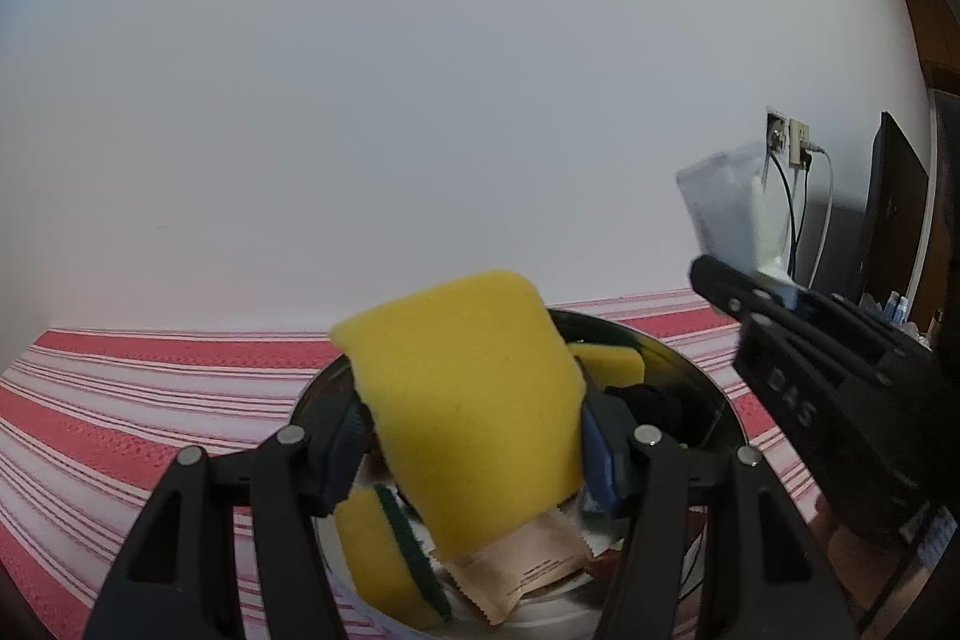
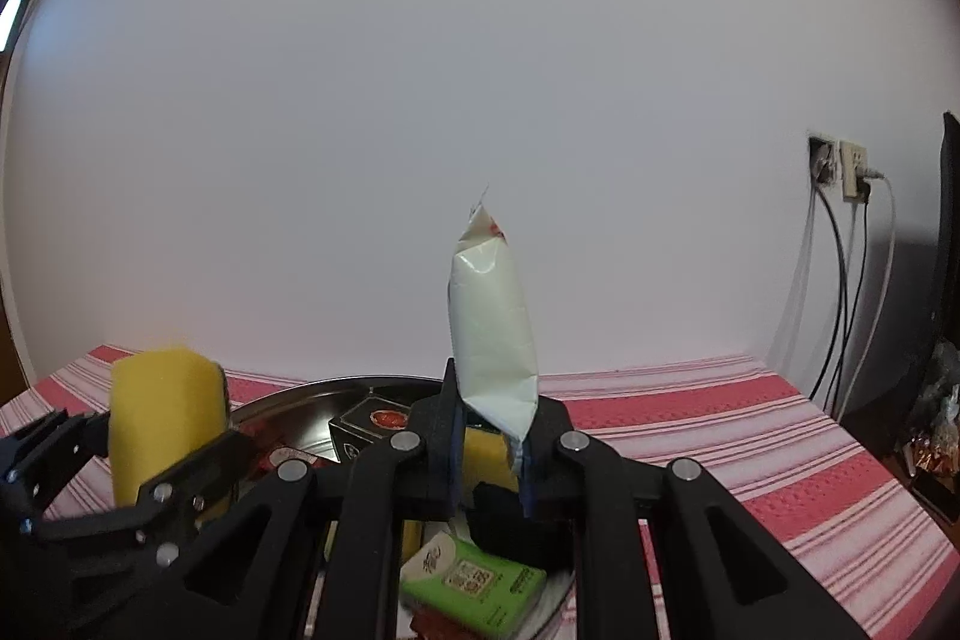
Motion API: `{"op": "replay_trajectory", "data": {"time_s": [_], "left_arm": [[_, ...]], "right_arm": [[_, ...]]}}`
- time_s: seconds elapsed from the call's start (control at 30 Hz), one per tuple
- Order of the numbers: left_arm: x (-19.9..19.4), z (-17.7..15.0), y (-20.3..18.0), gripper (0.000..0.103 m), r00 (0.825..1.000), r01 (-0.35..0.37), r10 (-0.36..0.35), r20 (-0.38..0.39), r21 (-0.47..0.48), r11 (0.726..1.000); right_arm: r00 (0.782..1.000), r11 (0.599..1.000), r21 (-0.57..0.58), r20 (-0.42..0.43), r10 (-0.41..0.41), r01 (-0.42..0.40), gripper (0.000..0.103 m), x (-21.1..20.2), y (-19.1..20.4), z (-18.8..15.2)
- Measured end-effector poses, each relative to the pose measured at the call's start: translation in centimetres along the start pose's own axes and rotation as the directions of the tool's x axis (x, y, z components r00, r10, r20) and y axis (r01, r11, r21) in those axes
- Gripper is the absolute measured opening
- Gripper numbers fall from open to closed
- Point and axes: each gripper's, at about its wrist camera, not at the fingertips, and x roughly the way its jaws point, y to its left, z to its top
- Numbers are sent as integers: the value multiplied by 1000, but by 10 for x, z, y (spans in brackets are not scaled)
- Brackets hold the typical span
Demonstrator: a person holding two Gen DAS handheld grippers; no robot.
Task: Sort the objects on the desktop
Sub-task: 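Open both tools to drop the sponge and tube packet into the bowl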
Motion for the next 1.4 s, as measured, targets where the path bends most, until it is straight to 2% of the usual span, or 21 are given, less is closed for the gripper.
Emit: {"op": "replay_trajectory", "data": {"time_s": [0.3, 0.6, 0.8, 1.03, 1.13, 1.17, 1.27, 1.4], "left_arm": [[3, -2, 5, 60, 1000, -5, 5, -22, 4, 1000], [19, -8, 3, 60, 995, -18, 15, -99, -21, 1000], [27, -8, 0, 60, 994, -14, 11, -104, -31, 999], [28, -7, 2, 60, 995, -18, 15, -95, -31, 999], [34, -6, -2, 60, 995, -23, 20, -100, -29, 999], [38, -5, -5, 60, 994, -20, 17, -105, -28, 999], [40, -4, -6, 60, 994, -24, 21, -104, -27, 999], [41, -1, -10, 60, 995, -26, 24, -97, -27, 999]], "right_arm": [[999, 999, -18, -40, 28, -29, 15, 4, 9, -8], [993, 997, -64, -118, 32, -40, 16, 17, 21, -15], [990, 996, -68, -131, 47, -56, 15, 11, 33, -13], [987, 988, -139, -152, 51, -72, 15, 7, 50, -12], [975, 983, -136, -199, 95, -123, 16, 13, 54, -13], [973, 984, -135, -216, 86, -117, 18, 15, 55, -14], [959, 985, -99, -262, 108, -138, 34, 20, 58, -14], [972, 991, -44, -205, 115, -127, 59, 7, 55, -8]]}}
